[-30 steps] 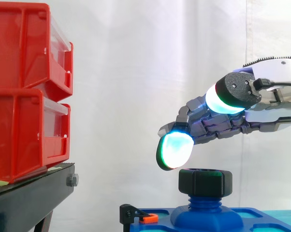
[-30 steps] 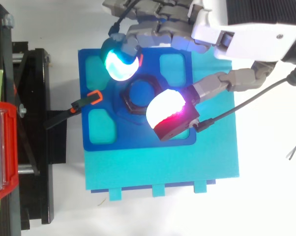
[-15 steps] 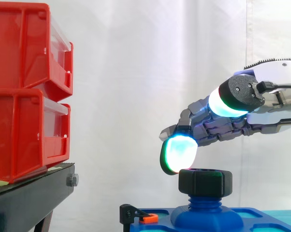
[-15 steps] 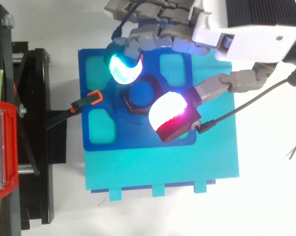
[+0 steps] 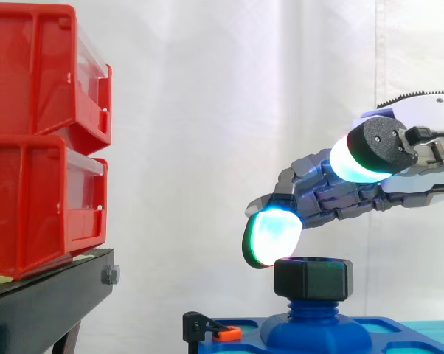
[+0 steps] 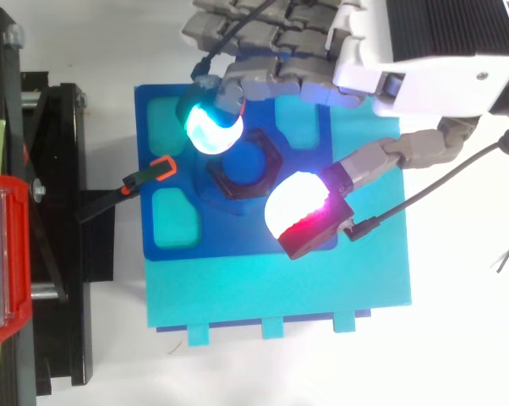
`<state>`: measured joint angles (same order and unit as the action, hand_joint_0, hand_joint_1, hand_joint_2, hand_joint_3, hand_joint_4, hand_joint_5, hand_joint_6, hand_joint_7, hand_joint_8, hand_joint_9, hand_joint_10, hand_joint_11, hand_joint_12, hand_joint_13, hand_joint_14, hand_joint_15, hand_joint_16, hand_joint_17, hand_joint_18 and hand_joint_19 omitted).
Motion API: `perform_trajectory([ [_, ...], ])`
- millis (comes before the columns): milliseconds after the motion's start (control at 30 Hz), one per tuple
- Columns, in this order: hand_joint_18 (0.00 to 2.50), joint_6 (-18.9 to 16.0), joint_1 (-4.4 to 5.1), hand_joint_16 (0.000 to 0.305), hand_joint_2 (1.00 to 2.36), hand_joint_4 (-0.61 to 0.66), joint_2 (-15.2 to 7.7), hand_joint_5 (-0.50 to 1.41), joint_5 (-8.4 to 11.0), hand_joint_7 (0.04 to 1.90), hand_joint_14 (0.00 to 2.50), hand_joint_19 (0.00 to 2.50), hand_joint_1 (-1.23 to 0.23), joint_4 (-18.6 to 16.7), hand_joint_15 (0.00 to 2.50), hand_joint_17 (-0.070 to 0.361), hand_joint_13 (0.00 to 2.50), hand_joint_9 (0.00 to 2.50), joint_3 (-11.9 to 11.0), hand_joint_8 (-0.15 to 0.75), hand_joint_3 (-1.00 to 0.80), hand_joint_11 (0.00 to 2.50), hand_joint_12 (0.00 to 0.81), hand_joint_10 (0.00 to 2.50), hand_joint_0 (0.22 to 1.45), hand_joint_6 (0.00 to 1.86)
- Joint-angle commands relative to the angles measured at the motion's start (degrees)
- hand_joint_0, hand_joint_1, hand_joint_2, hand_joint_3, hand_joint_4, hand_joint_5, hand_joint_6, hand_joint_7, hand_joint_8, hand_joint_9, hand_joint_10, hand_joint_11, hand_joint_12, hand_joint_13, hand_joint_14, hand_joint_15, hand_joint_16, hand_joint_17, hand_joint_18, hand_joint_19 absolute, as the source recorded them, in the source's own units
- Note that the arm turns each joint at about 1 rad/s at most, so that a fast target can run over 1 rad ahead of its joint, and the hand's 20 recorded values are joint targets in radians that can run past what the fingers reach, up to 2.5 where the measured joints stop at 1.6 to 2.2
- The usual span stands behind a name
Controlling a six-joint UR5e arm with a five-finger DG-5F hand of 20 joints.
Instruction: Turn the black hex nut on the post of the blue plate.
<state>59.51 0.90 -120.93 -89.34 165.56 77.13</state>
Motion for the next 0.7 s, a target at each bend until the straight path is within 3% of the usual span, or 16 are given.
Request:
perform_trajectory([
  [0, 0.0, 0.08, -0.2, 0.051, 1.0, 0.29, 0.0, -0.19, -0.75, 0.99, 0.0, 0.06, -0.21, -0.15, 0.0, 0.116, 0.0, 0.0, -0.05, 0.225, -0.5, 0.0, 0.371, 0.0, 0.46, 0.5],
  [200, 0.0, 0.26, -0.64, 0.051, 1.0, 0.29, 0.0, -0.19, -1.28, 0.99, 0.0, 0.06, -0.21, 0.11, 0.0, 0.115, 0.0, 0.0, 0.04, 0.226, -0.5, 0.0, 0.368, 0.0, 0.46, 0.5],
  [533, 0.0, 0.26, -1.78, 0.051, 1.0, 0.3, 0.09, -0.19, -4.35, 0.99, 0.0, 0.07, -0.21, 0.55, 0.0, 0.115, 0.0, 0.0, -0.05, 0.226, -0.5, 0.0, 0.369, 0.0, 0.46, 0.5],
  [667, 0.0, 0.26, -1.96, 0.051, 1.0, 0.29, 0.09, -0.19, -4.71, 0.99, 0.0, 0.07, -0.21, 0.64, 0.0, 0.115, 0.0, 0.0, -0.05, 0.225, -0.5, 0.0, 0.37, 0.0, 0.46, 0.5],
])
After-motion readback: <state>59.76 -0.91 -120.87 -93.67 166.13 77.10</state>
